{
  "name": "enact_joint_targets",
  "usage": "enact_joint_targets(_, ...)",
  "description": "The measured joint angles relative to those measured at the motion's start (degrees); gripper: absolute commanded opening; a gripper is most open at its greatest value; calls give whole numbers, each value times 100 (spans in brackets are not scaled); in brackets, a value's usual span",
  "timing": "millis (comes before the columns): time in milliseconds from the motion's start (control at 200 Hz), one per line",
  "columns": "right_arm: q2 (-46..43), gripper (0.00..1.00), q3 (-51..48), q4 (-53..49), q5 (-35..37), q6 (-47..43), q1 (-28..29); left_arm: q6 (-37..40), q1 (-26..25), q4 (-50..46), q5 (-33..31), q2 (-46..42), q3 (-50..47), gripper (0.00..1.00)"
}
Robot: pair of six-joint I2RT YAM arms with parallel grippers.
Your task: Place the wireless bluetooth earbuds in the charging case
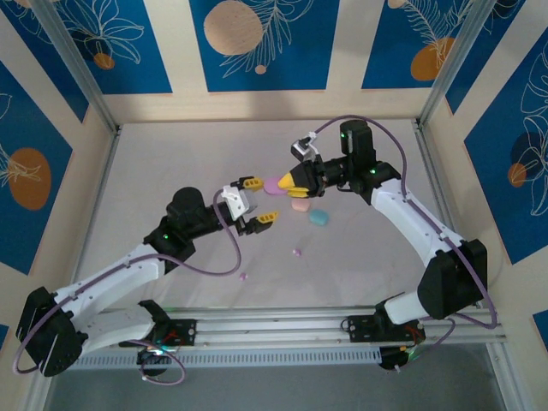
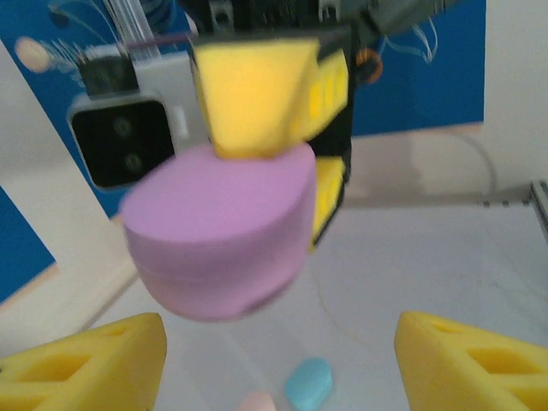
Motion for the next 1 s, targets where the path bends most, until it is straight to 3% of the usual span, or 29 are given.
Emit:
enact_joint_targets(190, 0, 21, -125, 684, -170, 575, 0, -409, 0, 935, 11, 90, -122, 65)
enact_joint_targets(420, 0, 21, -127, 938, -260, 785, 7, -756, 2, 1276, 216, 267, -122, 52)
enact_joint_targets(790, 0, 21, -212, 1222, -361, 968, 7, -1416, 39, 1963, 474, 629, -122, 43)
enact_joint_targets(1000, -2, 21, -223, 1329, -385, 1036, 7, -1508, 39, 1996, 498, 629, -122, 46)
